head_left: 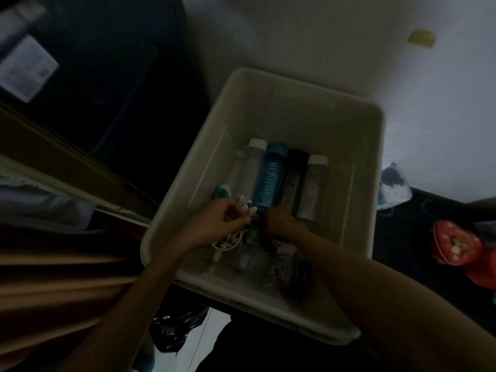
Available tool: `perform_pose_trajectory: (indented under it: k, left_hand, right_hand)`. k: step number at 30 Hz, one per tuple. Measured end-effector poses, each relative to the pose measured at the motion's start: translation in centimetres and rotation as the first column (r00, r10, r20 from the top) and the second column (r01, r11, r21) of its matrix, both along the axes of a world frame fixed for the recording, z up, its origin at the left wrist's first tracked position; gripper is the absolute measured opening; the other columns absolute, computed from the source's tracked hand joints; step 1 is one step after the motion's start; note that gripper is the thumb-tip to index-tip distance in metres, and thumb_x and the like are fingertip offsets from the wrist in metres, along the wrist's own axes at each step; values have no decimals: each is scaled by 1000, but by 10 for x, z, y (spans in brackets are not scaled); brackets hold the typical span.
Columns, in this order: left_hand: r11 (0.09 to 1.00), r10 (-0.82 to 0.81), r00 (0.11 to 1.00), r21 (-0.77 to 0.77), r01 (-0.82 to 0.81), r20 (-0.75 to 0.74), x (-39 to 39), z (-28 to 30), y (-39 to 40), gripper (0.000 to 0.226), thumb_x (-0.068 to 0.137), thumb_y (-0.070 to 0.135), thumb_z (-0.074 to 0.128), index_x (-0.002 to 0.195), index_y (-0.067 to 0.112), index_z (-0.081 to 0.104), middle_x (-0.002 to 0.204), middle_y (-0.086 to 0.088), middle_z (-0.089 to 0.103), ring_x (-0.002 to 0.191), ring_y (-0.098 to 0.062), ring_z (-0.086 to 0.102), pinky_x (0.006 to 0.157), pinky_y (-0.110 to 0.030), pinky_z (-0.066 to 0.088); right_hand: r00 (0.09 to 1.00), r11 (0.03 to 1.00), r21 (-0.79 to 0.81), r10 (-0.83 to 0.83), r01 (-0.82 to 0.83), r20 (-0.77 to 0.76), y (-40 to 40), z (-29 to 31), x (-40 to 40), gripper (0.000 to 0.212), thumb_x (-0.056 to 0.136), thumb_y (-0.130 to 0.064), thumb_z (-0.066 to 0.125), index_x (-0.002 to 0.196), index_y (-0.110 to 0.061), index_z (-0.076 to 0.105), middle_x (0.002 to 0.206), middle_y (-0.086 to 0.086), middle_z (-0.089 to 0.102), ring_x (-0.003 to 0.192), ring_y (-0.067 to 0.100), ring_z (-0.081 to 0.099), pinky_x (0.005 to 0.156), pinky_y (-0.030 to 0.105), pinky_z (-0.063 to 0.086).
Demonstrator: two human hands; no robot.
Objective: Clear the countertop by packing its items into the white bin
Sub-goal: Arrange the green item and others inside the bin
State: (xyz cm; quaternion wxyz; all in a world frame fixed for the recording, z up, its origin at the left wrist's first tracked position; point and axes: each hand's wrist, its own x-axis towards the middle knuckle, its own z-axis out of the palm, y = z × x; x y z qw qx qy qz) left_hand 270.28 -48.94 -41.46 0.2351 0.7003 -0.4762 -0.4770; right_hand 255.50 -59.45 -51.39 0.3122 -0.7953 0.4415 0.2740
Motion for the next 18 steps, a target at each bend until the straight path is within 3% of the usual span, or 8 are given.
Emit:
perform_pose_trajectory:
  k: [3,10,18]
  left_hand:
    - [1000,13,999,2,-13,34,2,0,1,20,86,26,71,96,10,65,90,0,70,84,-10,66,73,-21,50]
    - [999,30,999,-22,-31,-14,2,1,-3,19,86,26,71,94,10,65,86,-4,71,83,-18,69,82,-39,57]
    - [999,41,999,-19,-41,3,2,0,-3,20,84,33,72,92,15,66,85,1,72,84,-16,70,82,-40,58]
  right_hand:
    - [1000,1000,7,-25,25,-4,-1,-1,-1,32,93,-27,60,109,0,65,110,16,66,92,27,63,66,26,41]
    - [997,1000,-13,-15,16,76,3,-7,-4,30,91,-28,63,105,-1,67,108,18,68,95,29,66,69,30,48]
    - [994,999,-6,-46,47,101,6,-10,-3,33,89,-28,66,106,0,66,108,19,67,95,30,66,66,29,45]
